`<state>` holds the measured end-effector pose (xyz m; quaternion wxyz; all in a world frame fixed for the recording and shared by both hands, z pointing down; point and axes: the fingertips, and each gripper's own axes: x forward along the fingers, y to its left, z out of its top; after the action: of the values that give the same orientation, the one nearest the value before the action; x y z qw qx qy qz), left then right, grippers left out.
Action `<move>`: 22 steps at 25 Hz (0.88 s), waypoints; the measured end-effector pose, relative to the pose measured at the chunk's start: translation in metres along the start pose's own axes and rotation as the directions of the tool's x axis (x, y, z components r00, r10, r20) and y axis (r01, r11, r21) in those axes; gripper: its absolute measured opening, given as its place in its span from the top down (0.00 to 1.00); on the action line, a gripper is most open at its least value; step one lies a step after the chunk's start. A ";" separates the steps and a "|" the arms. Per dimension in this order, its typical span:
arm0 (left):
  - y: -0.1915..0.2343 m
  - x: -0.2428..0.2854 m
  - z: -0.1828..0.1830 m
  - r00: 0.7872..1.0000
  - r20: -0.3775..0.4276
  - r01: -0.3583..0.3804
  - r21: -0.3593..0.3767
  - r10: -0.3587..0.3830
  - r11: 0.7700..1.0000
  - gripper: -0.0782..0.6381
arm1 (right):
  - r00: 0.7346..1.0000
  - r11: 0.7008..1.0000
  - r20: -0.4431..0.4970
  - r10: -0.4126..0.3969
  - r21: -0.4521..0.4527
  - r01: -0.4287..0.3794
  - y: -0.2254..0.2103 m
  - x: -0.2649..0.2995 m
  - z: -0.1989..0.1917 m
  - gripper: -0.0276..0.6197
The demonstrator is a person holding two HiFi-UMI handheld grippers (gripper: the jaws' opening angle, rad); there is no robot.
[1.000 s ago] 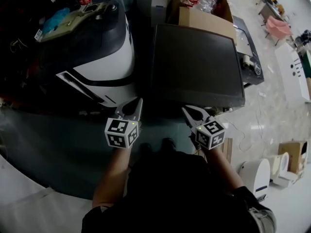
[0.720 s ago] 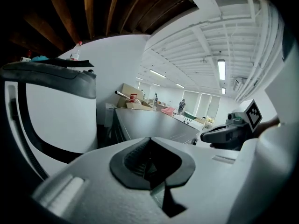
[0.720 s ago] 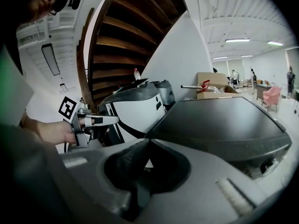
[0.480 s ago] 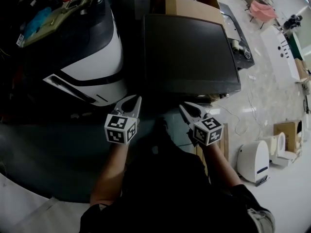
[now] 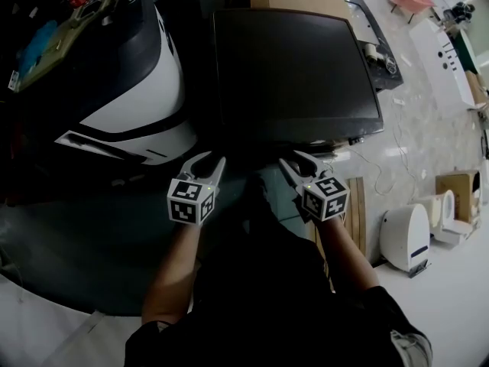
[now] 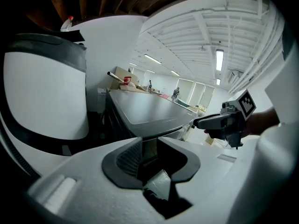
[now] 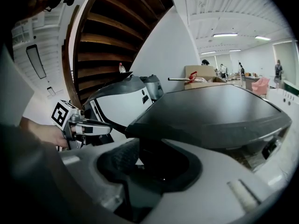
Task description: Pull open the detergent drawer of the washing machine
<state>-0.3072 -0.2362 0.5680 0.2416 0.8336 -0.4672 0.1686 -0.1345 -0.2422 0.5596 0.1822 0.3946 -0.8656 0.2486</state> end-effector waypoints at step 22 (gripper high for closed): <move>0.003 0.056 -0.024 0.995 -0.099 -0.020 -0.007 0.019 1.000 0.61 | 1.000 0.998 -0.022 -0.018 0.064 0.019 -0.045 0.032 -0.032 0.61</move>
<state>-0.2828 -0.2630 0.6172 0.2662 0.8187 -0.4633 0.2104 -0.1160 -0.2684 0.6148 0.1809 0.4054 -0.8516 0.2786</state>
